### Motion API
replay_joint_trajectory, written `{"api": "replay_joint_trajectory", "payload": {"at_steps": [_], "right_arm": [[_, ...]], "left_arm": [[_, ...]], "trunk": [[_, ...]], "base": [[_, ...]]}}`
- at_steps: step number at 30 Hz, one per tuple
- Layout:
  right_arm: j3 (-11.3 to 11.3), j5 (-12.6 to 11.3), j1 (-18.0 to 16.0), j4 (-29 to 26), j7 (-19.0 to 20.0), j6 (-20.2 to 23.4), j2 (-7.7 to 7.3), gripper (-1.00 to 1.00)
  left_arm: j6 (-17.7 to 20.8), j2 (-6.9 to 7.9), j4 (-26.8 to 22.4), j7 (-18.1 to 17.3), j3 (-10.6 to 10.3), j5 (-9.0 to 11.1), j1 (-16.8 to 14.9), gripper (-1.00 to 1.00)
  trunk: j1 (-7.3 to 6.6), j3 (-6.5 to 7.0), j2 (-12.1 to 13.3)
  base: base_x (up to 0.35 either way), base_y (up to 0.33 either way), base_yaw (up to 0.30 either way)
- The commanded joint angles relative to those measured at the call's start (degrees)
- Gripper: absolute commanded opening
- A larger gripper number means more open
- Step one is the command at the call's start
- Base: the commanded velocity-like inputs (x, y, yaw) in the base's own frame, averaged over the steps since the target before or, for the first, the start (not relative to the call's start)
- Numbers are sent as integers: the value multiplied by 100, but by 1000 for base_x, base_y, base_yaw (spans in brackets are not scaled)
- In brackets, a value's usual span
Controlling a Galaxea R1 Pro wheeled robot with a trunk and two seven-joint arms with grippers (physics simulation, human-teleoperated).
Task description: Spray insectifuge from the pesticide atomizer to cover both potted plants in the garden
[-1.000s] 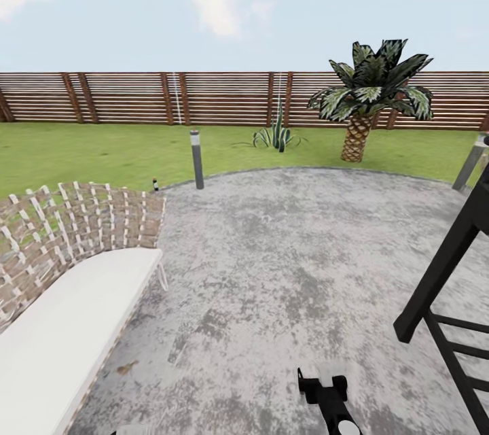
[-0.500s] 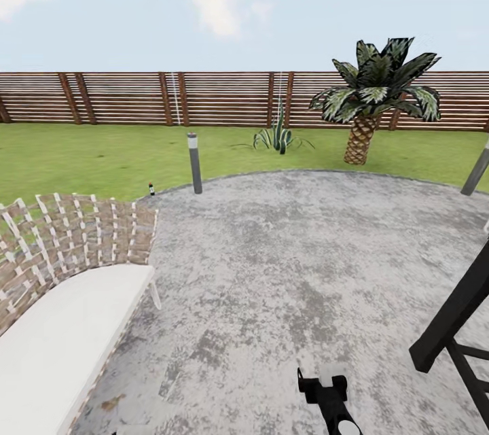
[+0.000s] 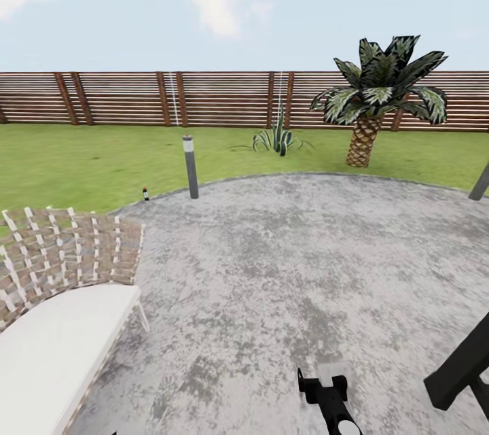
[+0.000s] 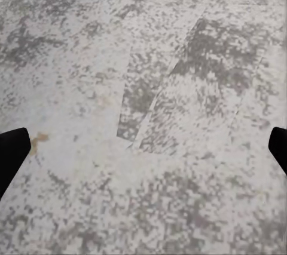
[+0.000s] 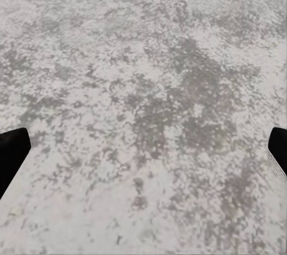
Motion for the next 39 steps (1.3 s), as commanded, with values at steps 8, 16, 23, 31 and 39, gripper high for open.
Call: {"api": "replay_joint_trajectory", "payload": {"at_steps": [8,16,23,31,39], "right_arm": [[29,8,-4,5,-52,-10,-3,100],[29,8,-4,5,-52,-10,-3,100],[26,8,-4,6,-52,-10,-12,100],[28,8,-4,8,-52,-8,-6,100],[28,8,-4,6,-52,-1,-3,100]], "left_arm": [[-17,3,4,17,3,-2,-8,100],[-17,8,4,17,4,-1,-12,100],[-18,14,4,17,4,-1,-12,100],[-19,14,4,17,4,-1,-12,100],[-19,6,4,17,-5,-1,-12,100]], "trunk": [[3,-5,-2],[3,-5,-2],[3,-5,-2],[3,-5,-2],[3,-5,-2]], "base": [[337,-94,0],[337,-96,0],[337,-96,0],[337,-96,0],[337,-96,0]]}}
